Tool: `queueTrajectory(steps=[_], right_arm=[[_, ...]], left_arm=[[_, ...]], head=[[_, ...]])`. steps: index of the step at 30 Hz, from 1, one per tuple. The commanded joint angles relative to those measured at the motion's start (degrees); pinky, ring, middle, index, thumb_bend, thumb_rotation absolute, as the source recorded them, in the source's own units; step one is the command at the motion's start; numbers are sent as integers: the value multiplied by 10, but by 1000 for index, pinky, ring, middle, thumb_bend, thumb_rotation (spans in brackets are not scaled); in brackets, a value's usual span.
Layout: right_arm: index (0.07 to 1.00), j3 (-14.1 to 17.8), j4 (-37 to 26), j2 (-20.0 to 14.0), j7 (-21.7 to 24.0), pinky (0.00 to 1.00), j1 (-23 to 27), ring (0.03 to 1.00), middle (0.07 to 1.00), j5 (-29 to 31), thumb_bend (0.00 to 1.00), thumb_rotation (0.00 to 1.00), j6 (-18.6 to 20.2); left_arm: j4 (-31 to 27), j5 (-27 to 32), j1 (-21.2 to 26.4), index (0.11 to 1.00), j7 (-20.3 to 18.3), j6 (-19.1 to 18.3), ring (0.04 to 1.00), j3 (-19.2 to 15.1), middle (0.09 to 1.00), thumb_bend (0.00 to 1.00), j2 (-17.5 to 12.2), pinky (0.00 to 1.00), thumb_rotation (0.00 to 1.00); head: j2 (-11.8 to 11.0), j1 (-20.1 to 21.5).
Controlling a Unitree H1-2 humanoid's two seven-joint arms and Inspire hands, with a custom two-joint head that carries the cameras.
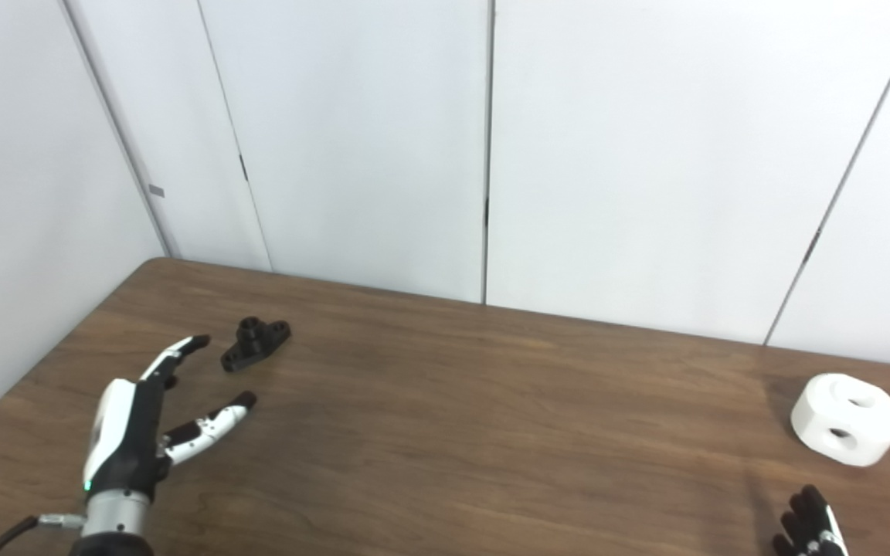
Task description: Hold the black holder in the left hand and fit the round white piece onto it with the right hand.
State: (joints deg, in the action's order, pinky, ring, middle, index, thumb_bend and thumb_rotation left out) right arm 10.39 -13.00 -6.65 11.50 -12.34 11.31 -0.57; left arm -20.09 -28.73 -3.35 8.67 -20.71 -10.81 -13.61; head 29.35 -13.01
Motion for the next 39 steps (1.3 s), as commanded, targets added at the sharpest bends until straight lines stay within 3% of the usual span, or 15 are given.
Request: queueTrajectory(steps=[1, 13, 25, 34, 39], right_arm=[[1000, -8, -10, -5, 3, 1000, -58, 1000, 1000, -3, 681, 1000, -13], [1000, -9, -11, -4, 4, 1000, -60, 1000, 1000, 6, 677, 1000, -9], [1000, -11, -17, -1, 0, 1000, -62, 1000, 1000, 4, 646, 1000, -6], [1000, -15, -21, 1, -5, 1000, -65, 1000, 1000, 0, 651, 1000, -11], [1000, -17, -26, 1, -6, 1000, -67, 1000, 1000, -5, 656, 1000, -6]], left_arm=[[10, -19, 27, 837, 4, 1, 940, -6, 899, 788, -26, 904, 307], [144, -45, 109, 795, 25, 11, 921, 6, 870, 839, -79, 962, 342], [269, -71, 177, 778, 34, 8, 928, 54, 876, 877, -123, 1000, 375], [311, -60, 209, 749, 29, 1, 926, 73, 873, 846, -130, 997, 350], [326, -47, 219, 739, 30, 16, 929, 79, 878, 834, -126, 999, 320]], head=[[0, -1], [2, -2], [3, 4], [5, 8], [8, 10]])
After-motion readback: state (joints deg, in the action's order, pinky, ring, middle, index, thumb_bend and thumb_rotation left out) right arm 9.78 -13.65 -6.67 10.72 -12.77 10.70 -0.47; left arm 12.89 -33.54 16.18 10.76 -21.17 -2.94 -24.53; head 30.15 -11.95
